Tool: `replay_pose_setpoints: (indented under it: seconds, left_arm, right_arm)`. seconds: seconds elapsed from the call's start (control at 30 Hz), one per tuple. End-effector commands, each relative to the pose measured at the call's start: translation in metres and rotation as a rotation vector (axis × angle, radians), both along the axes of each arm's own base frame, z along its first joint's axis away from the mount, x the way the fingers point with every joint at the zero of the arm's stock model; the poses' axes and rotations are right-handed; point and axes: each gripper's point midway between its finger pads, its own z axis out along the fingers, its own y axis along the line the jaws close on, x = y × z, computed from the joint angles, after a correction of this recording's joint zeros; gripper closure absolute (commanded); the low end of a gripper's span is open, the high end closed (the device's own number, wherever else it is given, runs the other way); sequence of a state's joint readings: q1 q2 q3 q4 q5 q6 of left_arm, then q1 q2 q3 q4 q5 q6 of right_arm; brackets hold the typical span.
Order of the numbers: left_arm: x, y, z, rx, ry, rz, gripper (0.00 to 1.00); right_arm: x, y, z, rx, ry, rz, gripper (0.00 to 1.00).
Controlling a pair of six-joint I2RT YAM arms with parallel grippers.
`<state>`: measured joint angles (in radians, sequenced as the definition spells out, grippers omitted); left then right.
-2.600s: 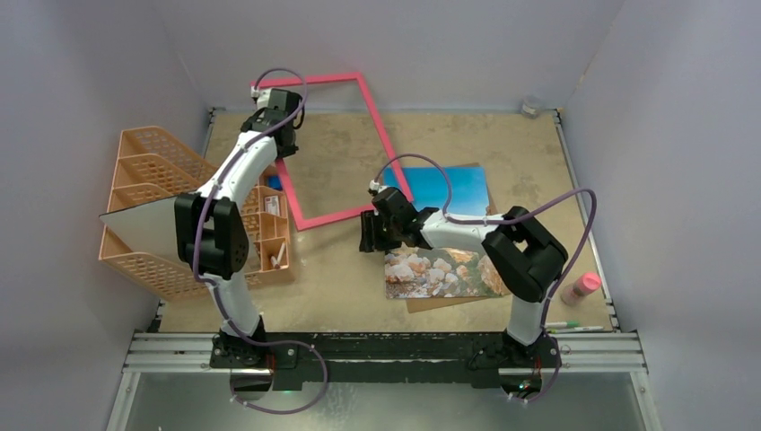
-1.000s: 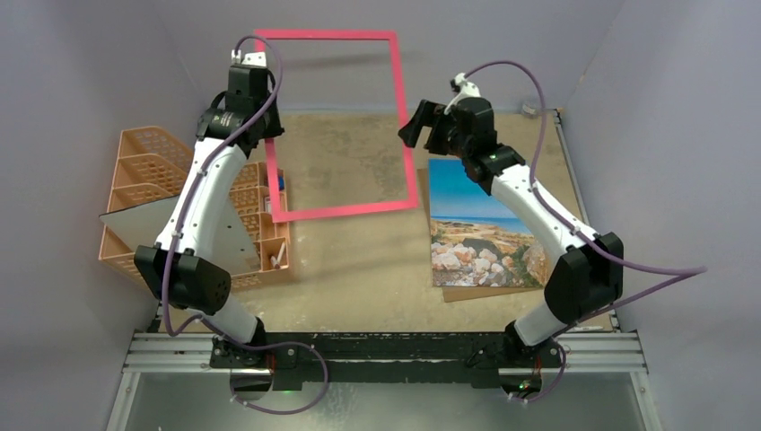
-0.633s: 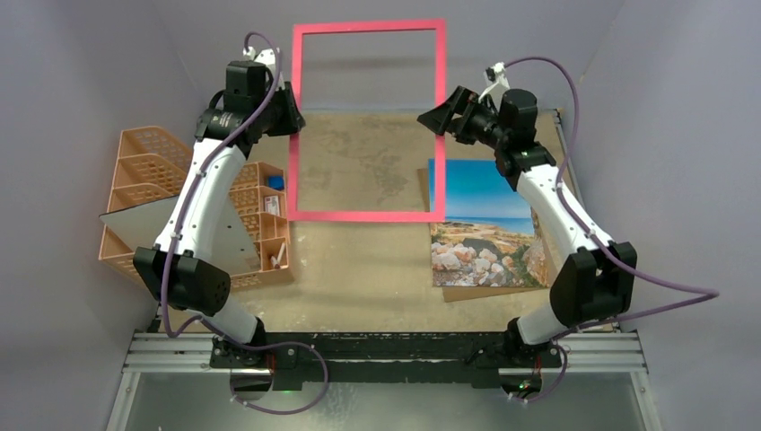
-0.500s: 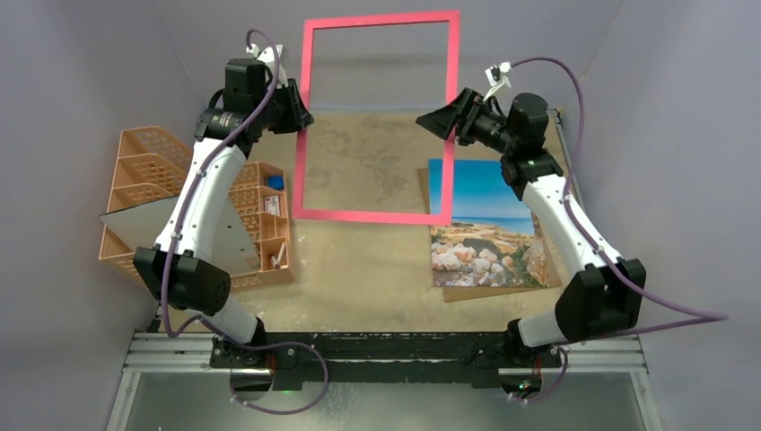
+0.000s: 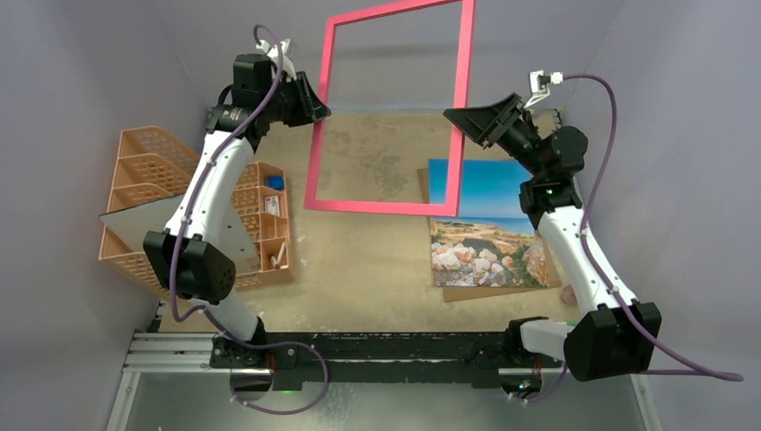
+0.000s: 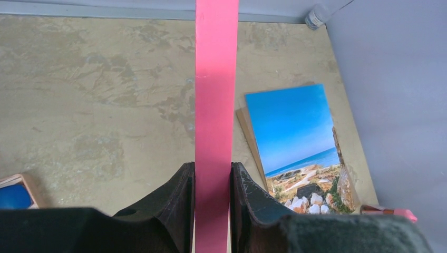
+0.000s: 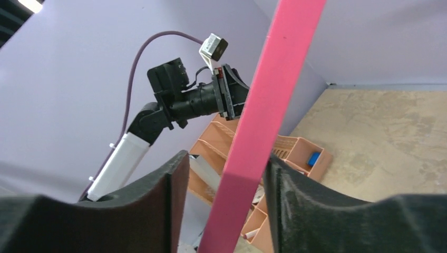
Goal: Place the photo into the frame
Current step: Turn over the photo frame at the center of the board.
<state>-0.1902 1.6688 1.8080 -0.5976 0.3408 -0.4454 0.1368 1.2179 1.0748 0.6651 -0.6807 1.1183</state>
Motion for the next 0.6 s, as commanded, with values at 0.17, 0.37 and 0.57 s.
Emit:
replay_pose_setpoints:
  seconds: [0.17,0.37,0.57]
  left_arm:
    - [0.014,-0.004,0.024,-0.075,-0.068,0.017,0.95]
    - [0.019,0.018,-0.007,0.011,0.020,0.136,0.53]
    - [0.011,0.046,-0.018,0.120,0.045,0.246,0.27]
  right_arm:
    - [0.012,0.001,0.013,-0.032,0.026,-0.020,0.79]
    - [0.034,-0.007,0.011,-0.094,0.118,-0.114,1.00]
    - [0.062,-0.017,0.000,-0.226,0.255,-0.214,1.00]
